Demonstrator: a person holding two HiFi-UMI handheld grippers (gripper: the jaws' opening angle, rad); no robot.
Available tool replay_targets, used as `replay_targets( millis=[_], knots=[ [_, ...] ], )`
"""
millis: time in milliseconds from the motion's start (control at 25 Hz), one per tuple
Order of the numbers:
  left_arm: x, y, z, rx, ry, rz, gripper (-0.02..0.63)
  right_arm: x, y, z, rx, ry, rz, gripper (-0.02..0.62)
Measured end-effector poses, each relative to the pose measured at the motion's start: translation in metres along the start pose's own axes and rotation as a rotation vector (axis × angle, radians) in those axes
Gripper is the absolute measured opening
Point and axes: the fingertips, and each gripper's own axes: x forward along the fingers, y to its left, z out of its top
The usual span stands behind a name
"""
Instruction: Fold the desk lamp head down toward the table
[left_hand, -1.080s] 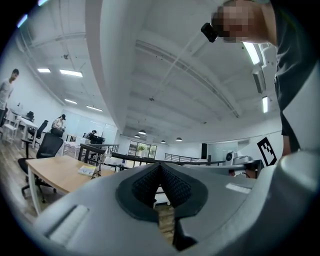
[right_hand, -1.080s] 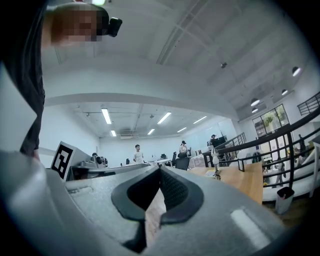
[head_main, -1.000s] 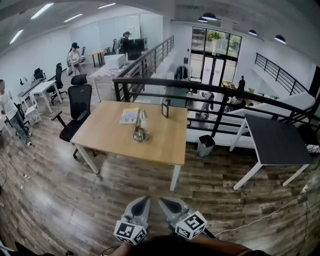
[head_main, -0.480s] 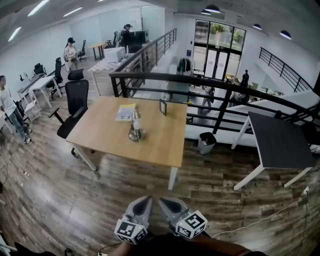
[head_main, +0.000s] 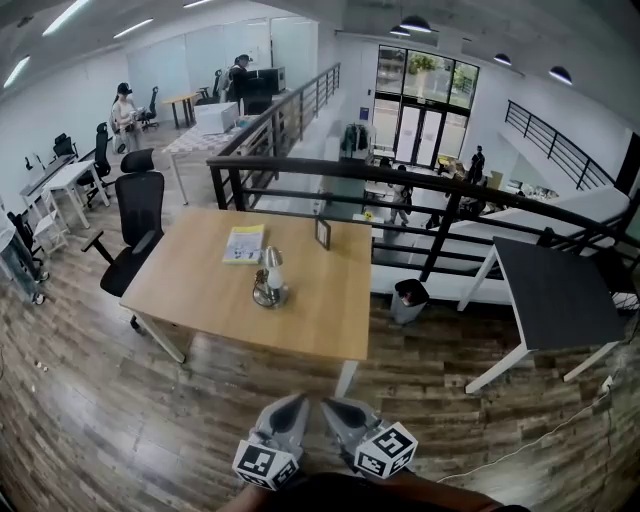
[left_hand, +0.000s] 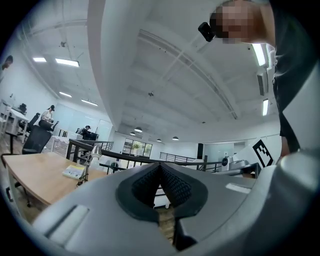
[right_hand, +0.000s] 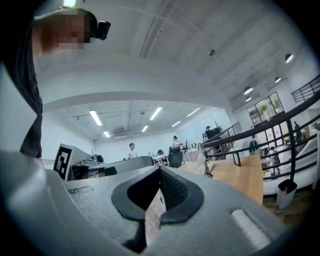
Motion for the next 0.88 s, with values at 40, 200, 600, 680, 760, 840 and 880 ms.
replay_targets(
  millis=[40, 200, 600, 680, 760, 840, 880],
  knots=[
    [0.004, 0.010, 0.004, 0.001, -0.001, -0.009, 0.000, 0.011, -0.002, 0.003, -0.005, -0.002, -0.004, 0.003],
    [0.016, 0.063, 0.023, 0.010, -0.010, -0.018, 0.000, 0.060, -0.008, 0.013, -0.022, -0.016, -0.018, 0.003],
    [0.020, 0.169, 0.048, 0.031, -0.006, -0.071, 0.000, 0.171, -0.006, 0.016, -0.018, -0.032, -0.060, 0.003],
    [0.015, 0.185, 0.051, 0.028, -0.003, -0.081, 0.000, 0.188, -0.001, 0.015, -0.015, -0.033, -0.067, 0.003],
    [0.009, 0.198, 0.056, 0.029, -0.003, -0.086, 0.000, 0.203, 0.005, 0.016, -0.021, -0.033, -0.067, 0.003],
    [0.006, 0.211, 0.059, 0.025, -0.004, -0.087, 0.000, 0.216, 0.011, 0.017, -0.026, -0.033, -0.066, 0.003],
    [0.005, 0.216, 0.059, 0.019, -0.002, -0.088, 0.000, 0.221, 0.011, 0.016, -0.026, -0.032, -0.067, 0.003]
  ],
)
